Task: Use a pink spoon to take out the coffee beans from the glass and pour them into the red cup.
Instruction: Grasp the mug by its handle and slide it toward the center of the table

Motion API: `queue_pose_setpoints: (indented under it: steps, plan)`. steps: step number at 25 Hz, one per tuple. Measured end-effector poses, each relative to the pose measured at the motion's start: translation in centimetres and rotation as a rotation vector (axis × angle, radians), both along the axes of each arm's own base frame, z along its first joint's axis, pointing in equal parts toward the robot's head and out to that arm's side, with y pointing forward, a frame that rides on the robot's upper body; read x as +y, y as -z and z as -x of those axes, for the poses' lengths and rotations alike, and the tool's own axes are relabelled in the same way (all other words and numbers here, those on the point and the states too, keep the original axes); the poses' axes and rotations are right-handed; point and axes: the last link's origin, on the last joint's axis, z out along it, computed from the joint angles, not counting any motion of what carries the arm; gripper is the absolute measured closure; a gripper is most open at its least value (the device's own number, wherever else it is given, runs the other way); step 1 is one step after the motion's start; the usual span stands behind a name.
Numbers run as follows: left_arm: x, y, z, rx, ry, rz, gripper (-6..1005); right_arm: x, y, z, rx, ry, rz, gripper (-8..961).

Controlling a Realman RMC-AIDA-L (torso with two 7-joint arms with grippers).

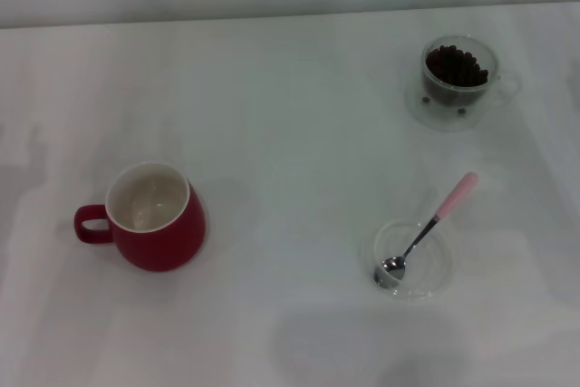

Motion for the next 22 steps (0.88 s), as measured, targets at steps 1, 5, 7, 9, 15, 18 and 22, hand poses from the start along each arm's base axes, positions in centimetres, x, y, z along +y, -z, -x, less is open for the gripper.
queue_pose_setpoints:
  steps: [1, 5, 7, 9, 15, 18, 22]
  plan:
    - [0.1, 0.0, 0.0, 0.002, 0.001, 0.003, 516, 0.1, 0.1, 0.0, 0.002, 0.005, 0.004, 287]
    - [0.4, 0.1, -0.4, 0.020, 0.027, 0.022, 528, 0.4, 0.5, -0.4, 0.008, 0.042, 0.030, 287]
    - [0.2, 0.2, -0.3, 0.020, 0.022, 0.024, 516, 0.6, 0.6, -0.4, 0.012, 0.044, 0.034, 287]
    - [0.0, 0.3, -0.1, 0.019, 0.011, 0.027, 505, 0.5, 0.2, -0.3, 0.007, 0.031, 0.020, 287]
    - [-0.5, 1.3, 0.0, 0.048, 0.024, 0.091, 352, 0.1, -0.1, -0.3, 0.006, 0.021, -0.003, 287]
    - [-1.3, 1.7, 0.3, 0.059, 0.023, 0.119, 309, 0.2, -0.2, -0.3, 0.006, 0.018, -0.006, 288]
    - [-2.7, 2.7, 1.0, 0.065, -0.002, 0.167, 287, 0.2, -0.4, 0.1, 0.001, -0.003, -0.018, 288]
